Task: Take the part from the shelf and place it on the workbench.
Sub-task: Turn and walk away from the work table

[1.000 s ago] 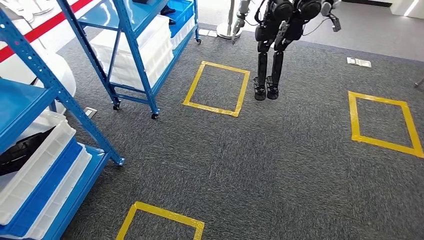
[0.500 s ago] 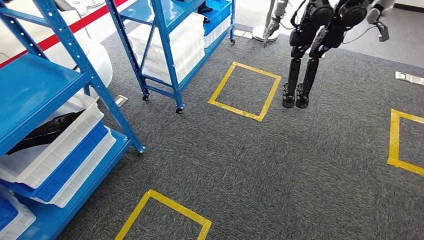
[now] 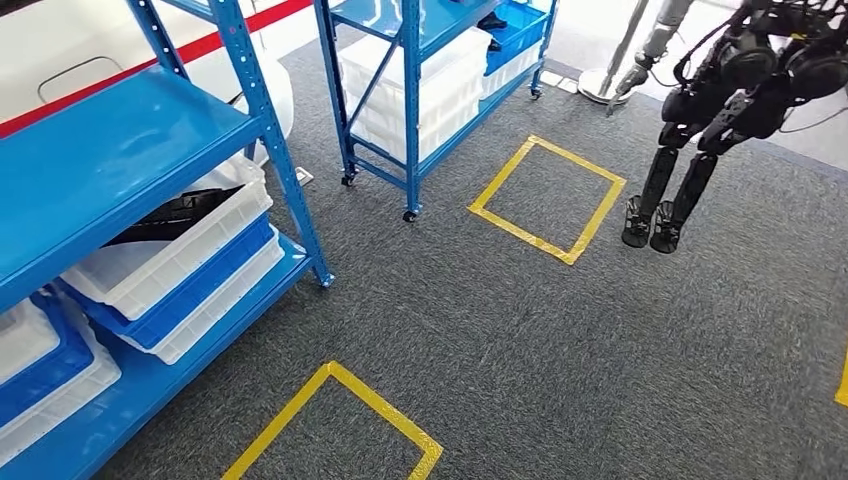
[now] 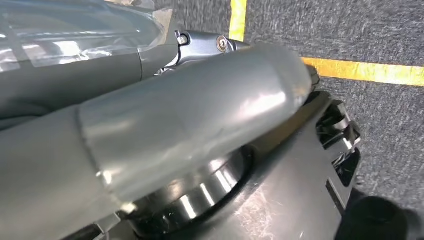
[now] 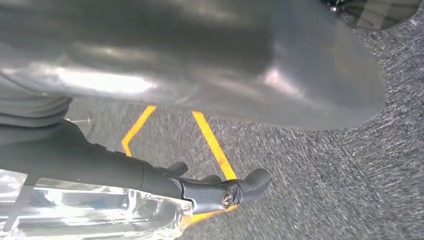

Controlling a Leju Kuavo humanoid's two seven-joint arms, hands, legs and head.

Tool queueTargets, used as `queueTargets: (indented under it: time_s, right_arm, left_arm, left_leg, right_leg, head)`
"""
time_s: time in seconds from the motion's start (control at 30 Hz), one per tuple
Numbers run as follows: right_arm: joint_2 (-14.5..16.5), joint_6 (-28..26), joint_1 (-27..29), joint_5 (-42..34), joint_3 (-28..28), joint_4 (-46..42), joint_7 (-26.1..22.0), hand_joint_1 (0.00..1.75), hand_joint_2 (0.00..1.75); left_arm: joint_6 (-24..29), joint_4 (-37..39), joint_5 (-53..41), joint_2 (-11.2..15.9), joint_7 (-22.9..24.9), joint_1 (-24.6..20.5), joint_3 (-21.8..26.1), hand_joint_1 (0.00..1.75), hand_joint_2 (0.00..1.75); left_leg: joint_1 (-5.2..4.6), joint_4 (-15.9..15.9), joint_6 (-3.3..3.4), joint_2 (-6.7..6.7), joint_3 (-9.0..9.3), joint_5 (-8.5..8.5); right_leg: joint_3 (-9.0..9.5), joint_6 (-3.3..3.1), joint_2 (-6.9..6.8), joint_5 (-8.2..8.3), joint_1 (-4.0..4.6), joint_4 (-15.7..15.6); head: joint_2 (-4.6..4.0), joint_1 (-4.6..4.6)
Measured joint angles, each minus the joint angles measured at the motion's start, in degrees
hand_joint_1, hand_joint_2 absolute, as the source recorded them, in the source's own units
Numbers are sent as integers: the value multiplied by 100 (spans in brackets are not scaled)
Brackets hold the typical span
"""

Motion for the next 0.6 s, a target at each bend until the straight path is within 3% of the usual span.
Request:
queueTargets:
  time_s: [0.07, 0.1, 0.17, 0.23, 0.27, 0.33, 0.4, 0.47, 0.53, 0.57, 0.6]
  right_arm:
    - [-4, -3, 12, -6, -34, 0, 0, 0, 0]
    - [-7, -7, 14, -8, -49, 0, 0, 0, 0]
    - [-9, -14, 14, -6, -63, 0, 0, 0, 0]
    - [-4, -19, 12, 1, -68, 0, 0, 0, 0]
    - [-2, -21, 6, 4, -70, 0, 1, 0, 0]
    - [1, -23, -9, 9, -75, -1, 2, 0, 0]
    - [6, -26, -10, 11, -84, -2, 2, 0, 0]
    - [13, -28, 8, 15, -94, -1, 1, 0, 0]
    - [13, -28, 27, 16, -106, 0, 0, 0, 0]
    - [10, -29, 30, 16, -110, 0, 0, 0, 0]
    - [9, -30, 27, 18, -113, -1, 0, 0, 0]
  left_arm:
    - [-3, 1, -21, -4, 10, 15, -13, 0, 0]
    - [-5, 1, -34, -5, 14, 22, -19, 0, 0]
    - [-7, -2, -49, -4, 14, 17, -26, 0, 0]
    - [-8, -8, -54, -4, 16, 9, -26, 0, 0]
    - [-8, -11, -57, -3, 17, 11, -26, 0, 0]
    - [-8, -14, -61, 7, 19, 29, -26, 0, 0]
    - [-9, -15, -65, 15, 20, 38, -27, 0, 0]
    - [-10, -16, -68, 10, 21, 23, -28, 0, 0]
    - [-11, -19, -69, 7, 18, 17, -28, 0, 0]
    - [-12, -20, -72, 6, 15, 25, -28, 0, 0]
    - [-11, -21, -78, 6, 8, 33, -28, 0, 0]
  left_leg:
    - [11, 8, -16, -158, -2, 10]
    - [21, 16, -32, -242, -2, 14]
    - [29, 57, -87, -393, -19, 8]
    - [13, 103, -155, -515, -60, -3]
    - [7, 108, -187, -567, -80, 1]
    - [29, 104, -236, -616, -114, 18]
    - [36, 320, -278, -353, -223, -121]
    - [32, 984, -310, 8, -532, -491]
    - [40, 1666, -324, 114, -855, -757]
    - [41, 1758, -317, 127, -892, -744]
    - [38, 1626, -299, 142, -814, -633]
  right_leg:
    - [-17, 82, 19, 88, -30, 14]
    - [97, 142, 44, 232, -53, -242]
    - [418, 249, 244, 542, -116, -980]
    - [570, 236, 412, 680, -136, -1400]
    - [586, 191, 417, 683, -118, -1438]
    - [610, 98, 297, 712, -120, -1441]
    - [622, 16, 168, 743, -131, -1449]
    - [611, -46, 16, 742, -94, -1451]
    - [601, -80, -162, 728, -52, -1451]
    - [600, -88, -244, 722, -38, -1451]
    - [605, -95, -319, 716, -24, -1451]
  head:
    - [0, 1]
    - [0, -1]
    - [0, 7]
    - [0, 16]
    - [0, 16]
    - [0, 3]
    - [0, -30]
    - [0, -71]
    - [0, -81]
    - [0, -83]
    - [0, -83]
